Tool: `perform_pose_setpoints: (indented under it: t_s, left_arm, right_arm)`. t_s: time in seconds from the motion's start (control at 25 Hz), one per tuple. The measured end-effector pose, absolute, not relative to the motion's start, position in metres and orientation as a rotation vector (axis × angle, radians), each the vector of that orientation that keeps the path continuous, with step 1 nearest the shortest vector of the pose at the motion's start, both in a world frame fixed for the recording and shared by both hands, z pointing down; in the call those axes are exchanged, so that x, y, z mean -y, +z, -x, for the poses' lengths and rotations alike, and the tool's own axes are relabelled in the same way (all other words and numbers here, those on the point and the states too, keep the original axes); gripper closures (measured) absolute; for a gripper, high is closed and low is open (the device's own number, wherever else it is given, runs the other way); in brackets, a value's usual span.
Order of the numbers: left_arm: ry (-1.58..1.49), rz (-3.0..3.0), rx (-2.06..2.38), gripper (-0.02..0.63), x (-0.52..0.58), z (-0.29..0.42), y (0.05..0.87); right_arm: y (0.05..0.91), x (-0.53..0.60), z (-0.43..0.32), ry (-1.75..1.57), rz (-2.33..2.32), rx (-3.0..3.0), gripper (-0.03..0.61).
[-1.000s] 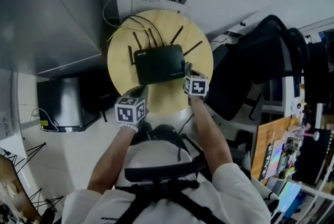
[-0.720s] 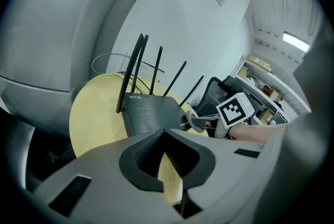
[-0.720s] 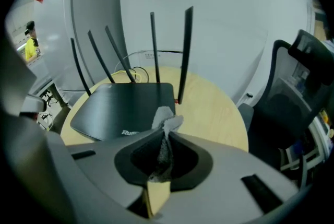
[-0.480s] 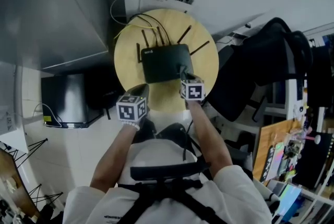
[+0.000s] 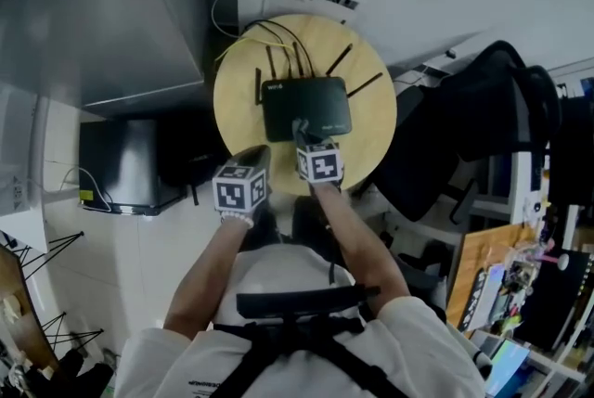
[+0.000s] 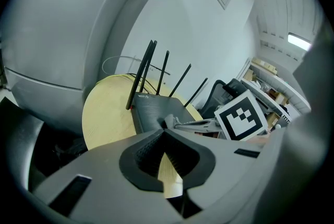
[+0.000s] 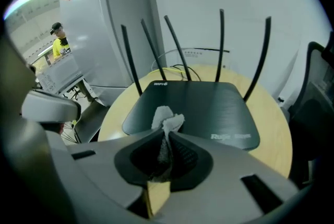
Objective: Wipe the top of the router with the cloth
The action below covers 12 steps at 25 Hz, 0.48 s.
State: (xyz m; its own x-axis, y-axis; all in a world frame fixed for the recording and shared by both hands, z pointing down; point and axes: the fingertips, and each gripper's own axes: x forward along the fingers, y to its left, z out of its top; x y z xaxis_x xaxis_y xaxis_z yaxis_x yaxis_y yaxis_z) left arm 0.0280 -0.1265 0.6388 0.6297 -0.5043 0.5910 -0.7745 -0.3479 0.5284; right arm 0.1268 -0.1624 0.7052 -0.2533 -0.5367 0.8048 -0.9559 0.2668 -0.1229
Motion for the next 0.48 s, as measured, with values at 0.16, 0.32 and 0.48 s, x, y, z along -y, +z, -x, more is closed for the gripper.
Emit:
perform_pose_setpoints:
  t_s: [0.16,0.32,0.48]
  left_arm:
    - [0.407,-2.007,1.034,0.624,0.126,-0.027,0.637]
    - [0.399,-1.983,1.078,0.624,0.126,-0.022,0.635]
    - [0.388,-1.965,1.122,0.624,0.128,-0.018,0.63]
  right_arm:
    - [0.706,0.159,-0.097,0.834,-1.244,1.944,0.54]
    - [0.706,0.154,-0.074,0.835,-1.155,1.988,0.54]
    - [0.706,0.153,-0.06,0.82,-1.085,2.02,0.54]
